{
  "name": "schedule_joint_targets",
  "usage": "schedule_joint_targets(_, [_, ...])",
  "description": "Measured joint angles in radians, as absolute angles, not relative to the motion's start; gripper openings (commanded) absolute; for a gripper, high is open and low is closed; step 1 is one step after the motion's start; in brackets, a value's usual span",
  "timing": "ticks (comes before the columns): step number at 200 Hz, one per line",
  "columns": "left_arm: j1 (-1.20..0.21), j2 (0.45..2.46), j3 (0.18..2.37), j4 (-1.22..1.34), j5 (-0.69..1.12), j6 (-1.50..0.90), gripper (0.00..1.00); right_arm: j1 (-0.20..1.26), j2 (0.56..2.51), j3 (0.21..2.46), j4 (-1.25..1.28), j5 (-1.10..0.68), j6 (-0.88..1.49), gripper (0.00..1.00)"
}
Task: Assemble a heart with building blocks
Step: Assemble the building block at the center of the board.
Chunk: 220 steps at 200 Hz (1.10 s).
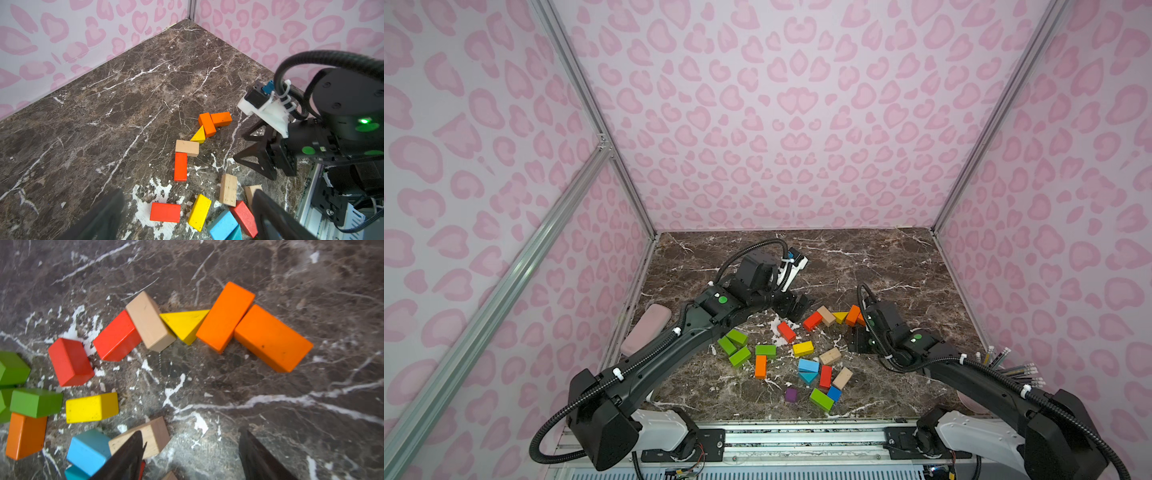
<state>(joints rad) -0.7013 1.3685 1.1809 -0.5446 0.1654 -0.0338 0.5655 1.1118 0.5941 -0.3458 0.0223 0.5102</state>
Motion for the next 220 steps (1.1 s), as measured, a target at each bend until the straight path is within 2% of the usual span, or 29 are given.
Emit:
schedule_joint_targets(86, [-0.698, 1.364, 1.183, -0.558, 0.096, -0.030, 0.98, 0.725, 1.110, 0.529, -0.361, 0.015, 0.535, 0.80])
schedule_joint_targets(220, [-0.696, 1.355, 1.183, -0.557, 0.082, -0.030, 0.98, 0.801, 1.322, 0.604, -0.343, 0.093, 0.561, 0.80])
